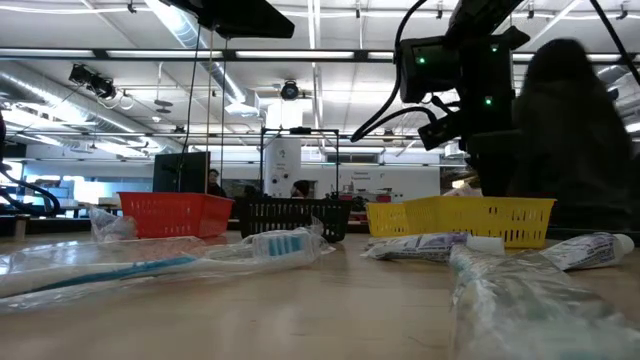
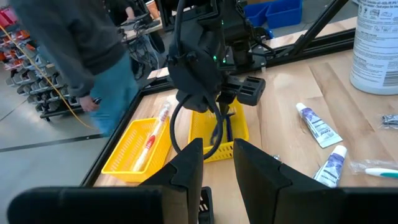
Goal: Pick & Place Travel size toiletries
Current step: Put the silver nail cutter into the red bin
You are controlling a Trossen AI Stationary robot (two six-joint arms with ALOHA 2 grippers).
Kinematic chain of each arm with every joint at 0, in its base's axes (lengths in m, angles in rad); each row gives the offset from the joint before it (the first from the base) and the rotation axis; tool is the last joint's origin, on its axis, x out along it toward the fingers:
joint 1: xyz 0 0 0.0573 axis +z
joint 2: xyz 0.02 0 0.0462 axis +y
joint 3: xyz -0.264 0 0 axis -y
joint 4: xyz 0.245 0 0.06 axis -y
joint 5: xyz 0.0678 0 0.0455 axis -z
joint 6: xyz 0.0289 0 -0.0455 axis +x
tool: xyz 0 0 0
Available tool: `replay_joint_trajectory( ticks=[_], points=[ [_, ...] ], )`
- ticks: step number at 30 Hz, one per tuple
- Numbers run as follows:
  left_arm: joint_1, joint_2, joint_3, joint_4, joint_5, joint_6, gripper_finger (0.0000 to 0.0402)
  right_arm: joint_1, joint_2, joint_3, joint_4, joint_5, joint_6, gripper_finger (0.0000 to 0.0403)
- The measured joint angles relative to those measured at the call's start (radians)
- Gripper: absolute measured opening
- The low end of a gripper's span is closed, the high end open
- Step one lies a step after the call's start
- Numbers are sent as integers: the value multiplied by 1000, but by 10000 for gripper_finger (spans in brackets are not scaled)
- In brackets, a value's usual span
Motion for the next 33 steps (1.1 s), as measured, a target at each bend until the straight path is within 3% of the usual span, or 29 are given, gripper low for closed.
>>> replay_joint_trajectory(
  ticks=[7,13,17,20,27,33],
  points=[
    [0,0,0,-13,0,0,97,4,0,1,89,0,0,171],
    [0,0,0,-57,1,-54,97,8,0,88,6,0,-17,186],
    [0,0,0,-60,-17,-66,97,9,0,166,-43,-12,15,185],
    [0,0,0,-70,-27,-67,100,9,-1,205,-27,-77,42,177],
    [0,0,0,-142,16,-81,114,40,-1,209,153,-259,37,154],
    [0,0,0,-183,54,-180,127,123,-1,208,332,-287,-83,149]
  ],
)
